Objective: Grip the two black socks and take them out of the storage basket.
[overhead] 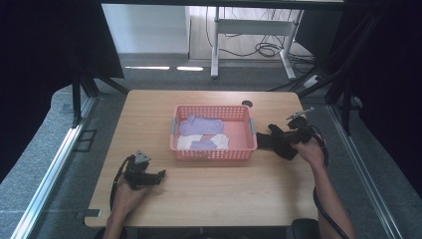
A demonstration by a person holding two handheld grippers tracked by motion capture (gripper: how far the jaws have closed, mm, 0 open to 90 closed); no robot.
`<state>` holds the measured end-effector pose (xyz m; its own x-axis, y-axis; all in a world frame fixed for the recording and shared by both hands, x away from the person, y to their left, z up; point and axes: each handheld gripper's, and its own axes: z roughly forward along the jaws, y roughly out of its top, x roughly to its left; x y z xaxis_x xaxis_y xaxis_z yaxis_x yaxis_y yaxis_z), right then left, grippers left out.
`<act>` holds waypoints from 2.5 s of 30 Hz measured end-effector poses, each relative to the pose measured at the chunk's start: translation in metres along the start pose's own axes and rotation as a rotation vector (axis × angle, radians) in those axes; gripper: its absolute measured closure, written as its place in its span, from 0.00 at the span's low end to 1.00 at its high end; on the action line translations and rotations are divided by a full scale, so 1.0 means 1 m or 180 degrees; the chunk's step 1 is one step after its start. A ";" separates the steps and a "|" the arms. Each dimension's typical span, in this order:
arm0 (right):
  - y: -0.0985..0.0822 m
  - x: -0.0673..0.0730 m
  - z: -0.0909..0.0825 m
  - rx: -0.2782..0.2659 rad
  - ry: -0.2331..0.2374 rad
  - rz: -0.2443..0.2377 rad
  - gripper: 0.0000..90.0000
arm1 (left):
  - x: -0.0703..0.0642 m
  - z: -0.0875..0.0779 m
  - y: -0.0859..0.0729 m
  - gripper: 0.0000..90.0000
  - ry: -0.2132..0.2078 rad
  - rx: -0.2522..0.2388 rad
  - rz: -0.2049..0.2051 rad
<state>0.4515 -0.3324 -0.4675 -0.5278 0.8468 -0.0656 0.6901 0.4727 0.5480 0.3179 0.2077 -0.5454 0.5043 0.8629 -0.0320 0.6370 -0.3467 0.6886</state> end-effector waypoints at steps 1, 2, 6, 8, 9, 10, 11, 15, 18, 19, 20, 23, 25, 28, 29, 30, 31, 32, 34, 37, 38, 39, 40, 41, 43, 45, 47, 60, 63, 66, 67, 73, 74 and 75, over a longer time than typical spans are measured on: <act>-0.002 0.000 0.003 0.0015 0.0002 0.0008 0.82 | 0.000 0.000 0.000 0.15 0.0001 0.0002 0.0003; -0.003 0.001 0.006 0.0029 0.0015 0.0025 0.81 | 0.000 0.000 0.000 0.15 0.0000 0.0003 0.0003; -0.008 0.003 0.015 0.0093 0.0037 0.0038 0.79 | 0.000 0.000 0.000 0.15 0.0000 0.0002 0.0003; -0.009 0.004 0.019 0.0108 0.0046 0.0039 0.78 | 0.000 0.000 0.000 0.15 0.0000 0.0012 0.0014; -0.010 0.005 0.022 0.0129 0.0043 0.0033 0.77 | 0.000 0.000 0.000 0.15 0.0000 0.0011 0.0014; -0.010 0.005 0.022 0.0137 0.0049 0.0038 0.77 | 0.000 0.000 0.000 0.15 0.0000 0.0012 0.0014; -0.010 0.005 0.024 0.0148 0.0056 0.0040 0.77 | 0.000 0.000 0.000 0.15 0.0000 0.0012 0.0014; -0.012 0.007 0.028 0.0211 0.0061 0.0052 0.73 | 0.000 0.000 0.000 0.15 0.0000 0.0013 0.0016; -0.013 0.007 0.028 0.0197 0.0057 0.0048 0.71 | 0.000 0.000 0.000 0.15 0.0000 0.0012 0.0015; -0.013 0.007 0.027 0.0191 0.0057 0.0053 0.69 | 0.000 0.000 0.000 0.15 0.0000 0.0012 0.0015; -0.012 0.007 0.026 0.0185 0.0055 0.0054 0.67 | 0.000 0.000 0.000 0.15 0.0000 0.0012 0.0015; -0.011 0.007 0.022 0.0170 0.0037 0.0053 0.61 | 0.000 0.000 0.000 0.15 0.0000 0.0002 0.0003; -0.009 0.006 0.018 0.0128 0.0038 0.0057 0.55 | 0.000 0.000 0.000 0.15 0.0001 0.0003 0.0004; -0.005 0.009 0.008 0.0076 0.0038 0.0029 0.45 | 0.000 0.000 0.000 0.15 0.0001 0.0000 0.0001; -0.005 0.009 0.008 0.0076 0.0038 0.0029 0.45 | 0.000 0.000 0.000 0.15 0.0001 0.0001 0.0002; -0.005 0.010 0.006 0.0060 0.0049 0.0023 0.43 | 0.000 0.000 0.000 0.15 0.0001 -0.0001 0.0000; -0.004 0.011 0.003 0.0039 0.0058 0.0024 0.41 | 0.000 0.000 0.000 0.15 0.0000 -0.0001 -0.0001; -0.003 0.013 0.000 0.0015 0.0068 0.0009 0.40 | 0.000 0.000 0.000 0.15 0.0001 0.0000 -0.0003; -0.001 0.015 -0.007 -0.0026 0.0084 -0.0039 0.37 | 0.000 0.000 0.000 0.15 0.0001 -0.0001 -0.0006; 0.001 0.019 -0.017 -0.0082 0.0118 -0.0072 0.32 | 0.000 0.000 0.000 0.15 0.0002 -0.0002 -0.0008; 0.001 0.020 -0.019 -0.0096 0.0118 -0.0080 0.32 | 0.000 0.000 0.000 0.15 0.0002 -0.0001 -0.0007; 0.001 0.020 -0.019 -0.0096 0.0118 -0.0080 0.32 | 0.000 0.000 0.000 0.15 0.0002 0.0000 -0.0007; 0.001 0.021 -0.022 -0.0122 0.0138 -0.0084 0.30 | 0.000 0.000 0.000 0.15 0.0002 0.0001 -0.0007; 0.001 0.023 -0.024 -0.0139 0.0156 -0.0086 0.29 | 0.000 0.000 0.000 0.15 0.0003 0.0001 -0.0007; 0.002 0.025 -0.030 -0.0161 0.0164 -0.0092 0.27 | 0.000 0.000 0.000 0.15 0.0002 0.0005 -0.0007; 0.001 0.028 -0.034 -0.0185 0.0186 -0.0093 0.26 | 0.000 0.000 0.000 0.15 0.0001 0.0006 -0.0006; 0.001 0.031 -0.037 -0.0201 0.0189 -0.0104 0.24 | 0.000 0.000 0.000 0.15 0.0002 0.0006 -0.0006; -0.011 0.063 -0.042 -0.0243 0.0356 -0.0246 0.19 | 0.000 0.000 0.000 0.15 0.0002 0.0003 -0.0006; -0.017 0.073 -0.037 -0.0251 0.0401 -0.0288 0.19 | 0.000 0.000 0.000 0.15 0.0004 -0.0001 -0.0006; -0.020 0.079 -0.034 -0.0249 0.0430 -0.0303 0.19 | 0.000 0.000 0.000 0.15 0.0003 0.0000 -0.0007; -0.022 0.082 -0.032 -0.0248 0.0445 -0.0325 0.19 | 0.000 0.000 0.000 0.15 0.0003 0.0000 -0.0007; -0.032 0.098 -0.022 -0.0246 0.0529 -0.0360 0.19 | 0.000 0.000 0.000 0.15 0.0003 0.0000 -0.0008; -0.034 0.100 -0.020 -0.0243 0.0527 -0.0384 0.19 | 0.000 0.000 0.000 0.15 0.0003 0.0001 -0.0006; -0.037 0.104 -0.016 -0.0236 0.0551 -0.0375 0.19 | 0.000 0.000 0.000 0.15 0.0003 0.0001 -0.0005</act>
<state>0.3628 -0.2654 -0.4813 -0.6842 0.7292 0.0076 0.5837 0.5413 0.6052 0.3176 0.2075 -0.5454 0.5027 0.8639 -0.0325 0.6380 -0.3453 0.6883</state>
